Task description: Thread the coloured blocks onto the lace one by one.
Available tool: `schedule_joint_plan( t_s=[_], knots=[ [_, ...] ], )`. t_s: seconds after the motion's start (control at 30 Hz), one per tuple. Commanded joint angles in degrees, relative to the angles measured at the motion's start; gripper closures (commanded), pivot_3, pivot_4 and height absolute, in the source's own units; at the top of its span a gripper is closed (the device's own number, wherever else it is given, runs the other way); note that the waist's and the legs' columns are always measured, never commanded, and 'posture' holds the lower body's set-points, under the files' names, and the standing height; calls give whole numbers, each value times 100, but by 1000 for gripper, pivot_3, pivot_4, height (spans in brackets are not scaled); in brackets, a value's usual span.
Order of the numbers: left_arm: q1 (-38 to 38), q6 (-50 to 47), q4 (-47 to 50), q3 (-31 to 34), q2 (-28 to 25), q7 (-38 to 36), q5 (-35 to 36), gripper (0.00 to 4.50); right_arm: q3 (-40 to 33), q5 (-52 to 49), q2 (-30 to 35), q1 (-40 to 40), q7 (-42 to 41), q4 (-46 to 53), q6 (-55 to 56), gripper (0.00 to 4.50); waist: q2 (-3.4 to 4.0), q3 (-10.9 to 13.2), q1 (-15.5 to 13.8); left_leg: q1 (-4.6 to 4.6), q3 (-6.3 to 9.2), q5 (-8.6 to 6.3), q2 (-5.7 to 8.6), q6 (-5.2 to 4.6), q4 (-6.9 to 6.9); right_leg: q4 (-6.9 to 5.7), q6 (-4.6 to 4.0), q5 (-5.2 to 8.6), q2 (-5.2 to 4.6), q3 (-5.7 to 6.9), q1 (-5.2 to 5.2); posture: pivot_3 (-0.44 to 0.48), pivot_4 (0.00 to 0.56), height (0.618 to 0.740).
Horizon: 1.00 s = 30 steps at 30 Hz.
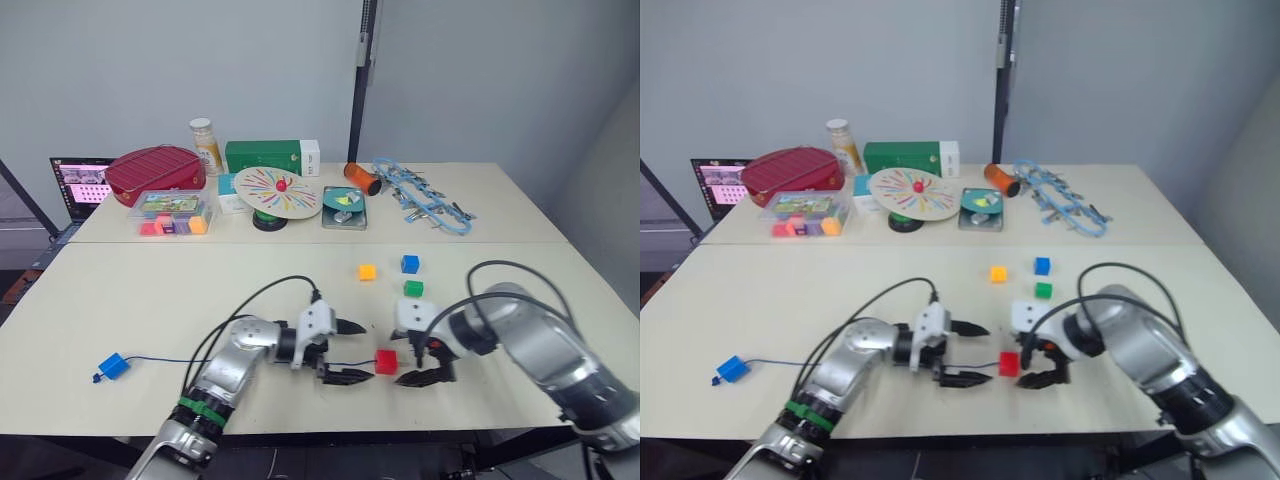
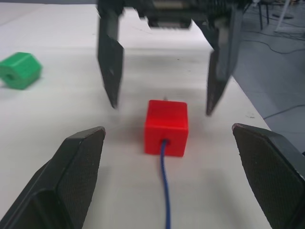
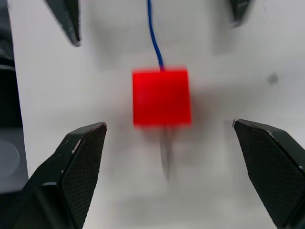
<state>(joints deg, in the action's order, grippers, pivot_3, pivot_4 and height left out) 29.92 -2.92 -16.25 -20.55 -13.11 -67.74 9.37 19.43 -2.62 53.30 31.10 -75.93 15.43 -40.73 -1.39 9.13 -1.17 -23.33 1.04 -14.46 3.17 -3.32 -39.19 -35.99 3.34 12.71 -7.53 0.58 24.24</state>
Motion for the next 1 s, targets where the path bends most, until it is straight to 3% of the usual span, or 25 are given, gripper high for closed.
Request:
schedule_joint_plan(
  t_s=[0.03,0.17,0.27,0.53,0.63,1.0],
  knots=[
    [230,390,-309,-87,190,161,-198,0,-318,-197,141,-223,145,291,-86,8,-1,1,26,1,0,0,-2,0,0,-1,0,0,1,1,0,0,150,740],
    [431,726,-810,-175,328,347,-495,0,-466,-265,120,-502,396,397,-94,8,-1,1,48,1,-2,2,-6,3,0,-2,0,0,3,-2,1,0,150,740],
    [479,797,-977,-199,414,397,-570,730,-506,-303,-42,-644,641,395,7,0,-1,1,44,2,-3,2,-6,2,0,-3,0,0,3,-2,0,0,150,740],
    [547,822,-1166,-274,492,437,-740,3323,-383,-274,-193,-673,884,212,278,0,-1,1,11,2,0,0,-2,-1,-13,-2,4,-2,2,0,-8,0,150,740],
    [547,791,-1150,-282,476,361,-752,3324,-271,-185,-186,-575,882,61,393,796,-1,1,11,2,0,0,-2,-1,-13,-2,4,-2,2,0,-8,0,150,740],
    [285,606,-780,-176,117,223,-663,3324,6,-44,-302,-365,809,-240,765,4493,-1,1,47,3,0,0,-3,-1,-13,-5,4,-2,3,1,-7,0,150,740]
  ],
)
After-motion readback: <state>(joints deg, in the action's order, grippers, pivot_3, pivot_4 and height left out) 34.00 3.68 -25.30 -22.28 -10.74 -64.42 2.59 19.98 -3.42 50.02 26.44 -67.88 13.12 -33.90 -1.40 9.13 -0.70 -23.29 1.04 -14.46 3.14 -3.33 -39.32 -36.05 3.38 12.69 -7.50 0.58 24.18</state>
